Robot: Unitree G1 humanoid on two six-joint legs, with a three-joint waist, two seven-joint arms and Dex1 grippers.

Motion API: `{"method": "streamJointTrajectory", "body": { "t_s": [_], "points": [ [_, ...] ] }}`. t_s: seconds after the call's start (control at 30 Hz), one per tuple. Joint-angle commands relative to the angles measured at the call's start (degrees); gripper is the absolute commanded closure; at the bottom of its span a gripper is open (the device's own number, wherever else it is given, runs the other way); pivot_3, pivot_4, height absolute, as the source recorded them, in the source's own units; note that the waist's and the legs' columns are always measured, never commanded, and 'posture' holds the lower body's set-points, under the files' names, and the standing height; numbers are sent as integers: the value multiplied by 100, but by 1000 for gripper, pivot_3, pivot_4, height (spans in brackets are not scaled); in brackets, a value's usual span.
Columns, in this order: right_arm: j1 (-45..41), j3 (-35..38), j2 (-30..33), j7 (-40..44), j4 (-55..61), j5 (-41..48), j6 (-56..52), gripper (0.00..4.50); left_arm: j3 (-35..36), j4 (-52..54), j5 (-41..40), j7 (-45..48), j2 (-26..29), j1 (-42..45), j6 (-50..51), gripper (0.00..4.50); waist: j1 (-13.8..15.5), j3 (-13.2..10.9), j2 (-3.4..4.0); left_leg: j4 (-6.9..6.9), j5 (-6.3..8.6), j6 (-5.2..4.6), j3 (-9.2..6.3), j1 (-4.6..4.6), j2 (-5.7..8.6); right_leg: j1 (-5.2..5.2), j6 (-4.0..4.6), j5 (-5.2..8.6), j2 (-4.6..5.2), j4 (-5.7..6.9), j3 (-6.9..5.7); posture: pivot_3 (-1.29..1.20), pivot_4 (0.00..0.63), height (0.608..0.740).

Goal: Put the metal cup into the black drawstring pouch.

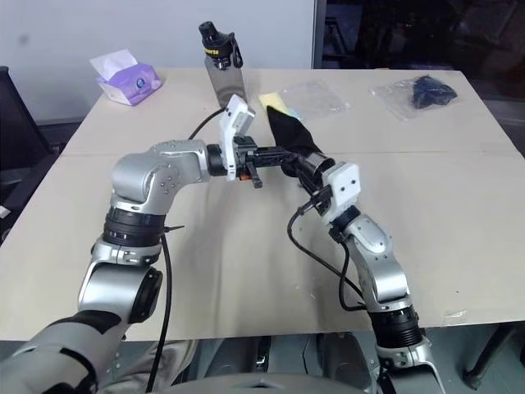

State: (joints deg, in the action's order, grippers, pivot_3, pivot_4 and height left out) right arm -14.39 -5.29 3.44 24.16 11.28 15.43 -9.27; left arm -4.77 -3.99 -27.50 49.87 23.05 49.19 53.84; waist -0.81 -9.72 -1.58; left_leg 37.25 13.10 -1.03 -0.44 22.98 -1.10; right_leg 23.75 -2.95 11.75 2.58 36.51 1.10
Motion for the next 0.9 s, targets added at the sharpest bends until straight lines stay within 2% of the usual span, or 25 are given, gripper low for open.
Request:
{"method": "streamJointTrajectory", "body": {
  "t_s": [0.03,0.13,0.2,0.27,0.37,0.53,0.67,0.9],
  "points": [
    [-215,436,-225,-217,405,757,-326,4460,7,242,-124,24,-4,30,26,4500,0,-1,1,1,0,0,-1,0,0,0,0,0,0,0,0,0,150,740],
    [-334,564,-269,-289,445,983,-484,4460,10,251,-158,31,-11,30,42,4500,-5,-2,2,1,0,0,1,-1,0,0,0,0,0,0,1,0,150,740],
    [-374,387,-52,-127,375,732,-450,4460,28,282,-210,18,-35,28,65,4500,-8,-2,2,0,0,0,1,-1,0,1,0,0,0,1,0,0,150,740],
    [-353,-205,559,170,85,-275,7,4460,64,330,-280,-23,-87,50,106,4500,-10,-3,4,-1,0,0,1,0,1,1,-1,0,-1,0,-1,0,150,740],
    [-388,-664,1136,230,-298,-1192,621,4460,112,376,-354,-78,-113,81,159,4500,-12,-3,4,-1,0,0,5,1,5,1,-1,1,1,-5,1,0,150,740],
    [-669,-901,1483,177,-740,-1946,1228,4460,214,447,-529,-165,-185,115,310,4500,-34,-6,6,-1,0,0,6,0,4,4,-2,1,-1,0,5,0,150,740],
    [-1020,-1392,1963,202,-1081,-3004,1913,4460,106,655,-695,-359,-520,115,451,4500,-14,-7,4,1,0,0,7,0,5,3,-3,1,0,0,5,0,150,740],
    [-1355,-1699,2111,133,-1424,-3866,2120,4460,-3,830,-761,-488,-806,67,549,4500,-19,-8,2,-1,-1,1,6,1,7,4,-1,0,0,-3,8,0,150,740]
  ]
}}
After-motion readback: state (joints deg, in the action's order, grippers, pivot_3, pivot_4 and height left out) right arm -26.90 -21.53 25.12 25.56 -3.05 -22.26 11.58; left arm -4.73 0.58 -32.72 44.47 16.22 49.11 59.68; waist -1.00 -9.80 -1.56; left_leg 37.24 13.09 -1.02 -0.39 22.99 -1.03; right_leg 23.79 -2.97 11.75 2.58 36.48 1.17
